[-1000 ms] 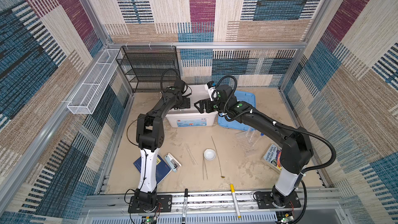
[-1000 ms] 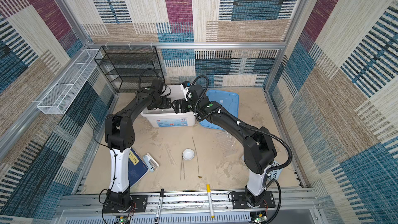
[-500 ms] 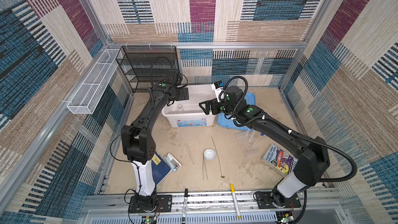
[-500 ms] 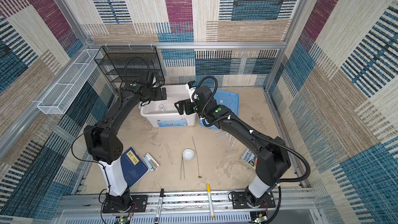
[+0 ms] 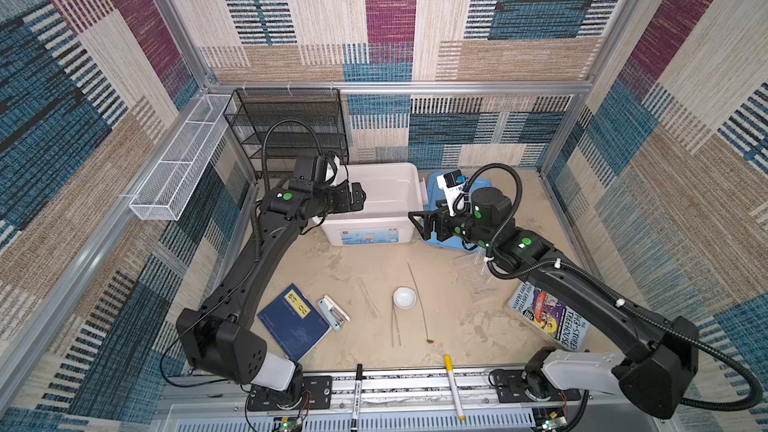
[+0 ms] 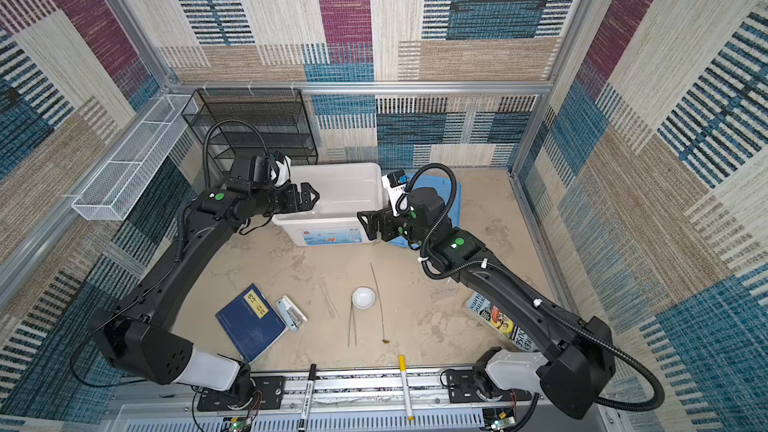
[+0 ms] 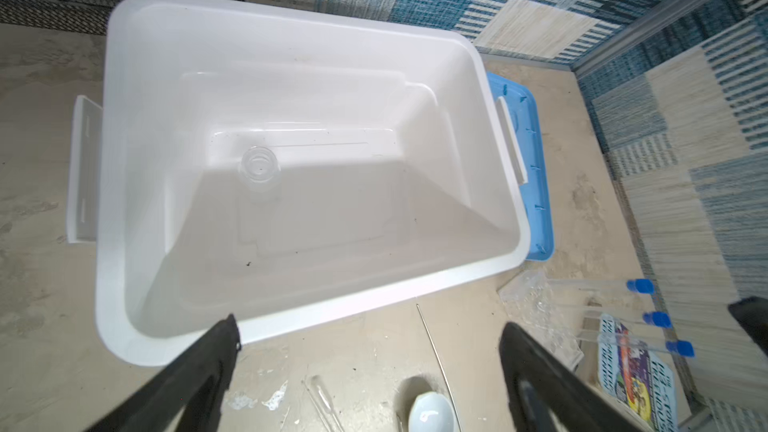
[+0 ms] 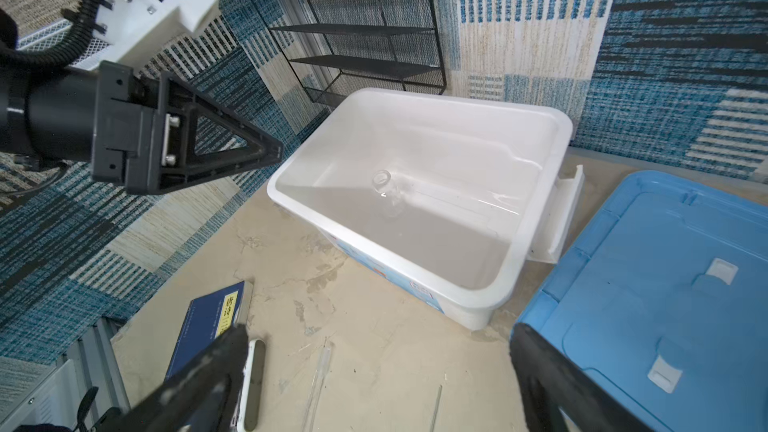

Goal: Organize the chemistry lab equipment
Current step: 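Move the left gripper down to the white porcelain dish while the right gripper withdraws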

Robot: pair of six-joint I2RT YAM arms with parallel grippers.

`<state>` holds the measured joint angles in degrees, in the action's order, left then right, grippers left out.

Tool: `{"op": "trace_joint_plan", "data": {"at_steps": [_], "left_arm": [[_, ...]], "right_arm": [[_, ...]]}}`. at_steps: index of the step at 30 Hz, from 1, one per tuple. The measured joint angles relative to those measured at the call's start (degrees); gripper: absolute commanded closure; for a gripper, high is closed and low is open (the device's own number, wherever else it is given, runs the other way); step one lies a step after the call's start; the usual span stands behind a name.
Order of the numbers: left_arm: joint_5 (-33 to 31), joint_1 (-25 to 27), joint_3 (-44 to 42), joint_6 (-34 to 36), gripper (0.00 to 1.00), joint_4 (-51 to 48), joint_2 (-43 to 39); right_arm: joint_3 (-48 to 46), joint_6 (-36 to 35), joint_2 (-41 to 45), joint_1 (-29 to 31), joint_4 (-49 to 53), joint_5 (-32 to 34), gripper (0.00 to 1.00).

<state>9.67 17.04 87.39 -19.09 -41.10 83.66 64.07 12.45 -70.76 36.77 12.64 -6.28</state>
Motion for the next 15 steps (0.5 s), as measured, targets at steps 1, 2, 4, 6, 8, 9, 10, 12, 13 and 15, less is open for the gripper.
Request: {"op": "trace_joint_plan", "data": {"at_steps": [1,2,4,6,8,9,10,12,13,15], "left_arm": [[0.6,0.2,-1.7,0.0,0.01,0.3,-1.4],[1.5,0.3,-4.0,0.0,0.01,0.9,-3.0],[3.4,0.4,-7.6,-0.1,0.01,1.8,-5.7],[5.8,0.8,-11.0,-0.5,0.01,2.5,-8.3],[7.9,1.8,-14.3,-1.1,0.00,2.9,-11.0],[8.7,2.5,-15.8,-1.6,0.01,3.1,-12.2],[9.0,3.4,-17.8,-2.1,0.00,3.3,-13.9],[9.3,5.4,-20.8,-3.1,0.00,3.2,-16.5],[9.1,6.7,-22.2,-3.2,0.00,3.4,-17.7],[8.5,9.6,-24.7,-3.3,0.00,3.3,-19.4]], "right_arm": [[-1.1,-0.2,1.4,0.0,0.0,0.5,0.01],[-2.4,-0.5,2.8,0.0,0.0,1.2,0.01],[-4.7,-0.5,5.4,0.0,0.0,2.4,0.01],[-7.3,-0.5,7.9,0.0,-0.6,3.2,0.01],[-10.4,-0.3,10.6,0.0,-1.2,4.0,0.01],[-11.5,0.1,11.5,0.0,-1.3,4.3,0.01],[-12.9,0.9,12.4,0.0,-1.3,4.7,0.01],[-15.2,2.9,13.8,0.0,-1.5,5.0,0.01],[-16.3,4.0,14.4,0.0,-1.4,5.0,0.01],[-17.9,5.6,15.3,0.0,-1.2,4.7,0.01]]}}
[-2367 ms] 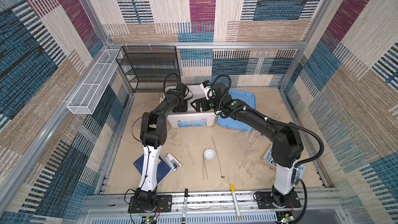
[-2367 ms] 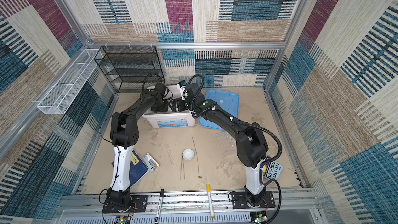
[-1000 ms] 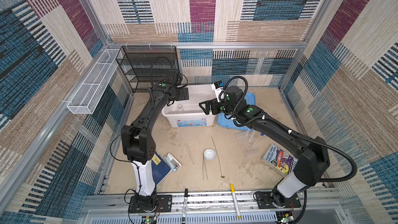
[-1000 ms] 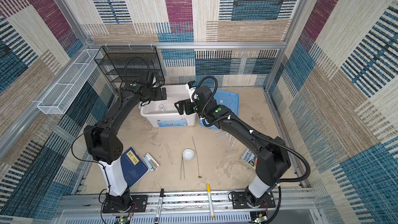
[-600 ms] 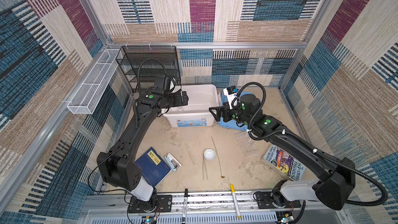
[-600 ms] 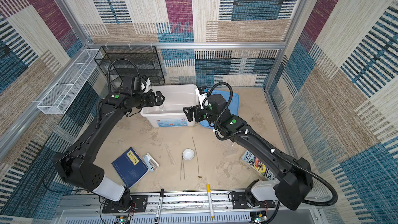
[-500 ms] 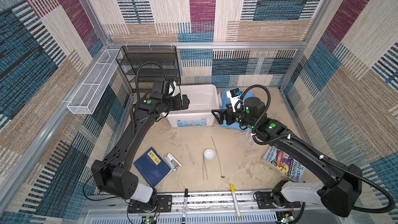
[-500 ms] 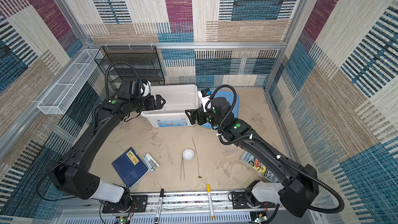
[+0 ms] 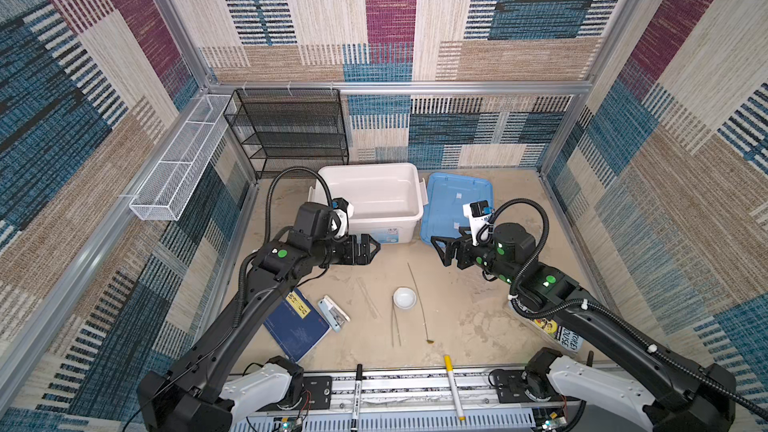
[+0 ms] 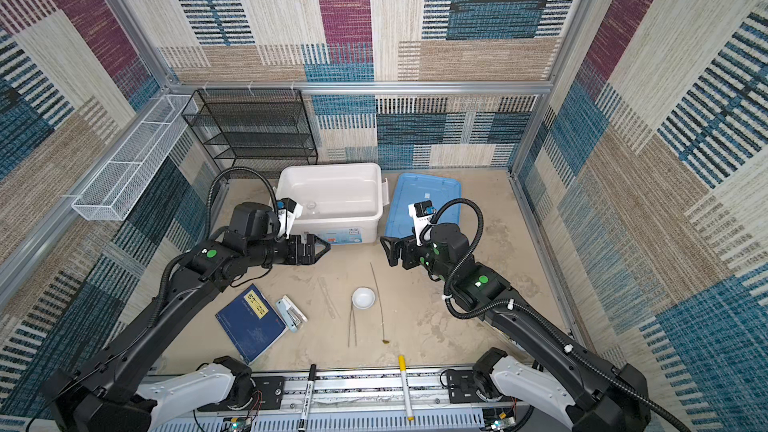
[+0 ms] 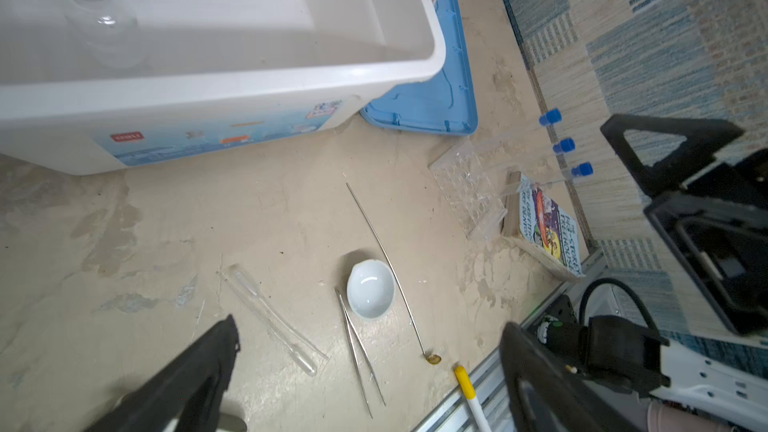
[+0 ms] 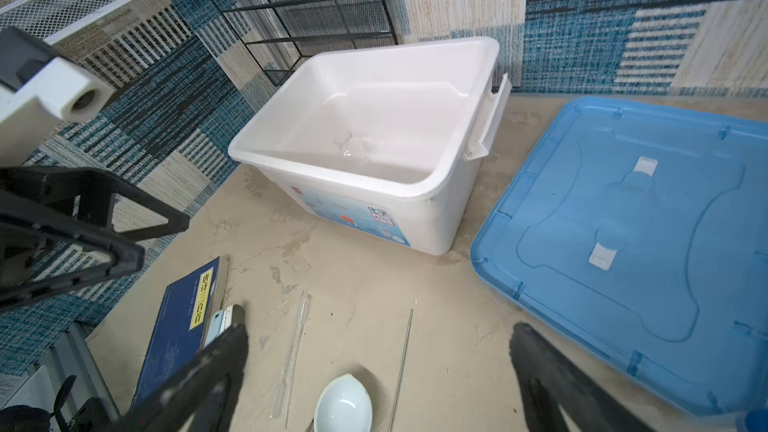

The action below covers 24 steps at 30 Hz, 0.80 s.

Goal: Organize the chemistry lab equipment
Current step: 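Move the left gripper down to the white porcelain dish while the right gripper withdraws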

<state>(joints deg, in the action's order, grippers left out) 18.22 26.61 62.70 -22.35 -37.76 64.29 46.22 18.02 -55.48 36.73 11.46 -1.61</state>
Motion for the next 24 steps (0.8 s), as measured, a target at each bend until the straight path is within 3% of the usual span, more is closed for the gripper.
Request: {"op": "trace_joint_plan", "data": {"at_steps": [6,13,17,24], "left_arm": [[-2.1,6.6,-5.1,0.5,0.02,-0.2,1.0],[-7.4,14.4,-5.3,0.6,0.00,-0.1,7.2],[-12.4,19.6,-5.0,-2.9,0.01,0.1,11.3],[-16.5,23.3,-5.0,-9.7,0.03,1.7,19.5]], "right_arm": [[-4.0,1.7,1.6,0.0,0.2,-2.9,0.01],[-6.7,2.9,-1.5,0.0,2.1,-5.8,0.01],[-9.1,4.9,-1.7,0.0,2.7,-4.9,0.01],[-11.2,8.1,-0.6,0.0,2.5,-4.9,0.01]]}}
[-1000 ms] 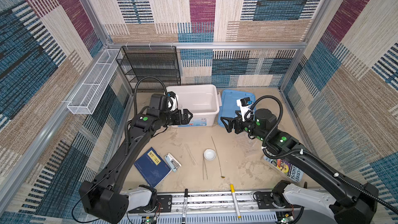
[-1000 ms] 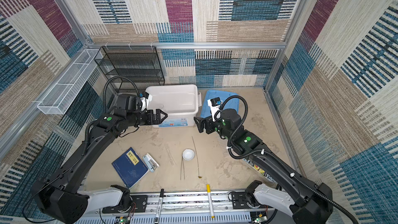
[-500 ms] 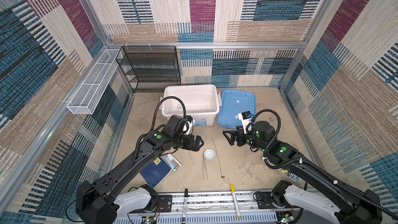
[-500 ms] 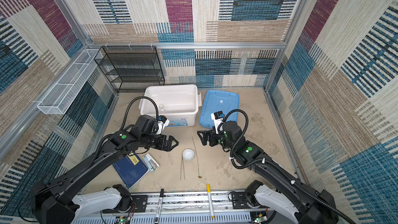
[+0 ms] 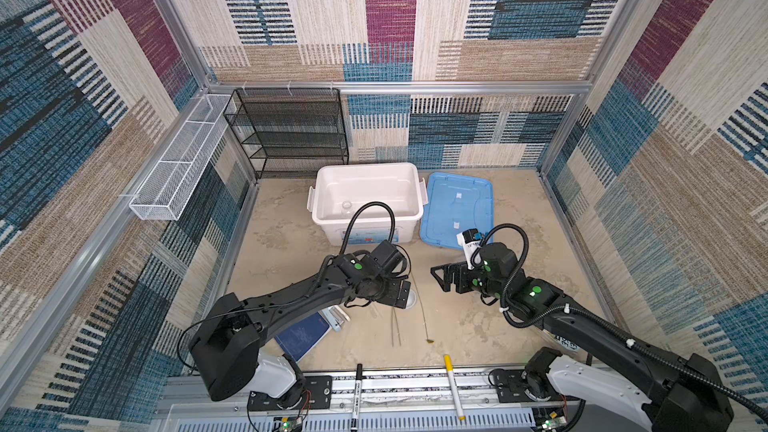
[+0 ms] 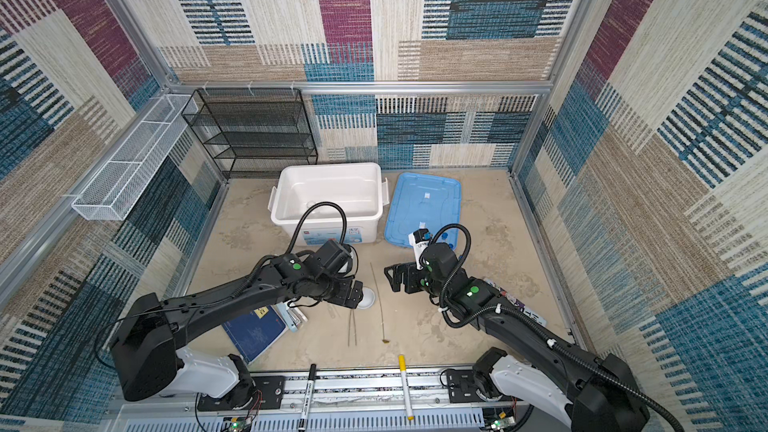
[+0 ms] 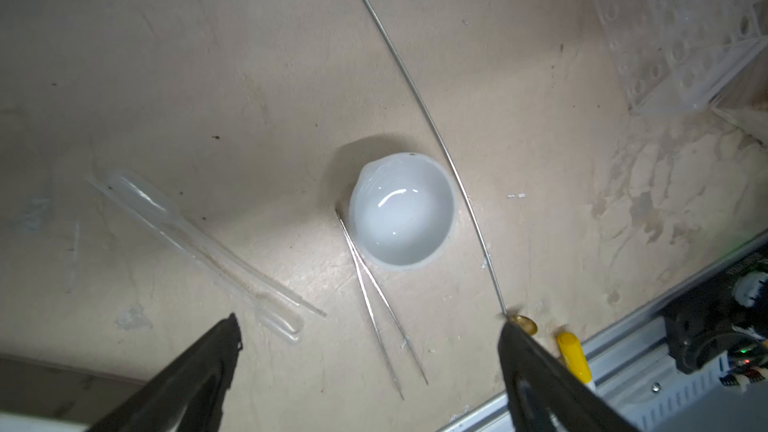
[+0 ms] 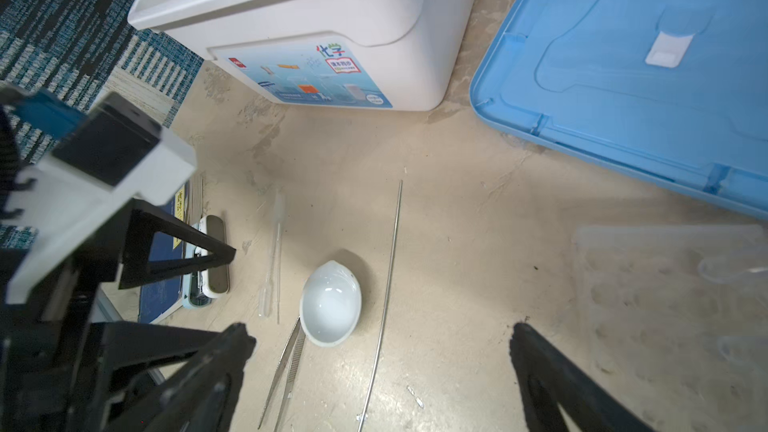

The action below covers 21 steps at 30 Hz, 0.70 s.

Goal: Organize the chemistry lab equipment
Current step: 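Move the left gripper down to the white porcelain dish while the right gripper withdraws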

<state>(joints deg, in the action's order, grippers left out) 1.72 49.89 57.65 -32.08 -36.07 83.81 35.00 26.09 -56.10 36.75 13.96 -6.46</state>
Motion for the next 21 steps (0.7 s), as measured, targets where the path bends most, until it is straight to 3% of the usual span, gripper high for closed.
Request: {"op": "trace_joint_plan", "data": {"at_steps": [12,21], "left_arm": [[-0.1,1.3,4.8,-2.9,0.08,3.3,11.3],[1.1,1.3,5.6,-3.8,0.08,4.3,14.6]], "right_arm": [[-1.6,0.7,2.3,0.0,-0.4,0.7,0.01],[-2.0,0.6,2.9,0.0,-0.6,1.0,0.00]]}}
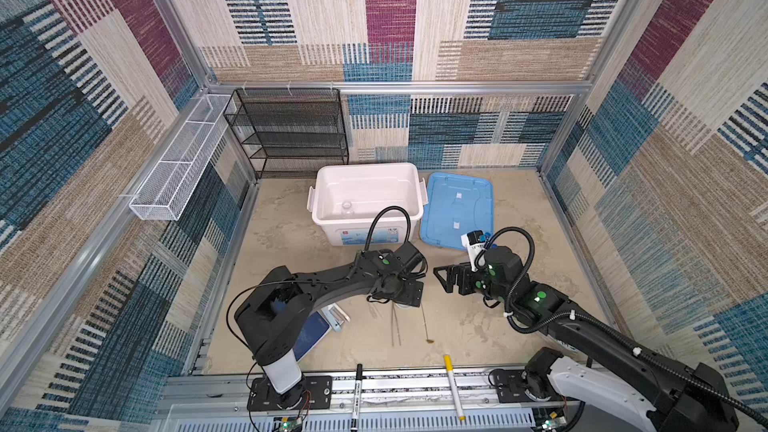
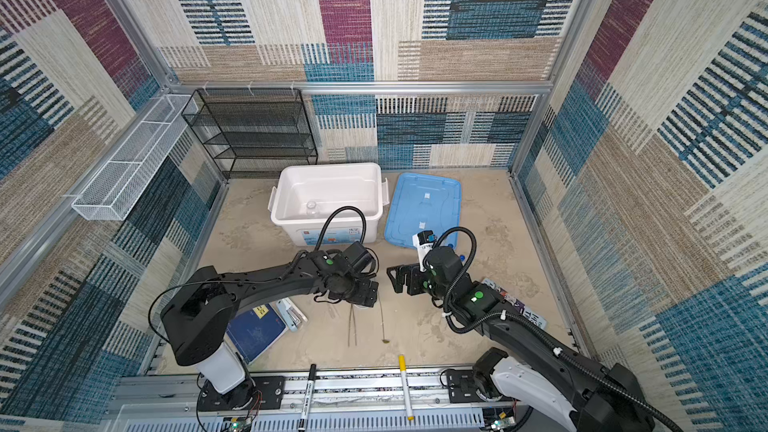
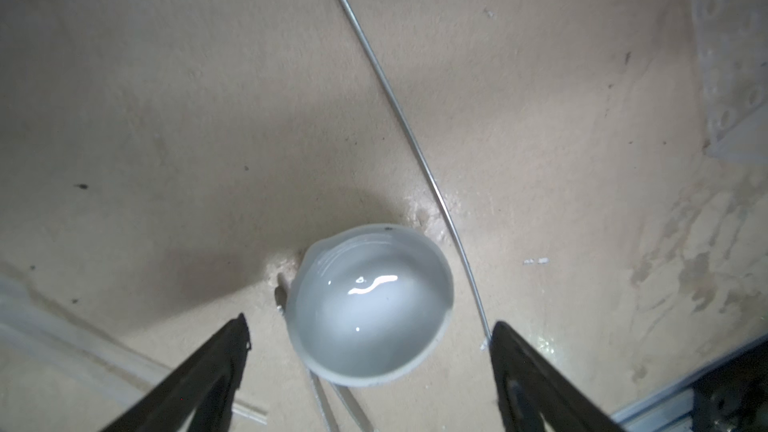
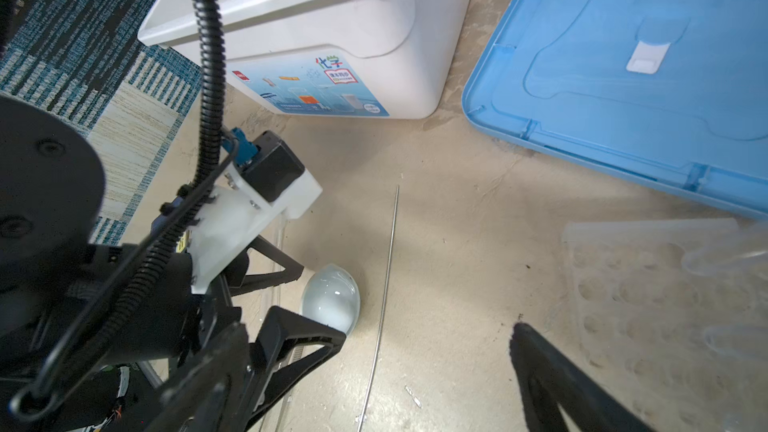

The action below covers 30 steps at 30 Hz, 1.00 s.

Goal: Organize the chemistry lab equipment
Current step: 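Move the left gripper down to the white porcelain dish while the right gripper withdraws, then close the left gripper around the rim of the white porcelain dish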

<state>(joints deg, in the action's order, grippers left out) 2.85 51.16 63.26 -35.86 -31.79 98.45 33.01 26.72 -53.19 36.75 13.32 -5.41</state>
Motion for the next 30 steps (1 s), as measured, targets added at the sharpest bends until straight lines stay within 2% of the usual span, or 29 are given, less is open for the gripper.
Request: {"op": "trace_joint_plan", "data": {"at_steps": [20,30], "left_arm": [[3.0,0.2,4.9,-0.3,0.08,1.9,5.5],[-4.1,0.7,7.6,1.8,0.09,-3.1,6.4]], "right_arm": [[-1.6,-1.1,3.1,0.0,0.0,1.5,0.01],[-2.3,-1.1,4.5,0.0,0.0,2.6,0.01]]}}
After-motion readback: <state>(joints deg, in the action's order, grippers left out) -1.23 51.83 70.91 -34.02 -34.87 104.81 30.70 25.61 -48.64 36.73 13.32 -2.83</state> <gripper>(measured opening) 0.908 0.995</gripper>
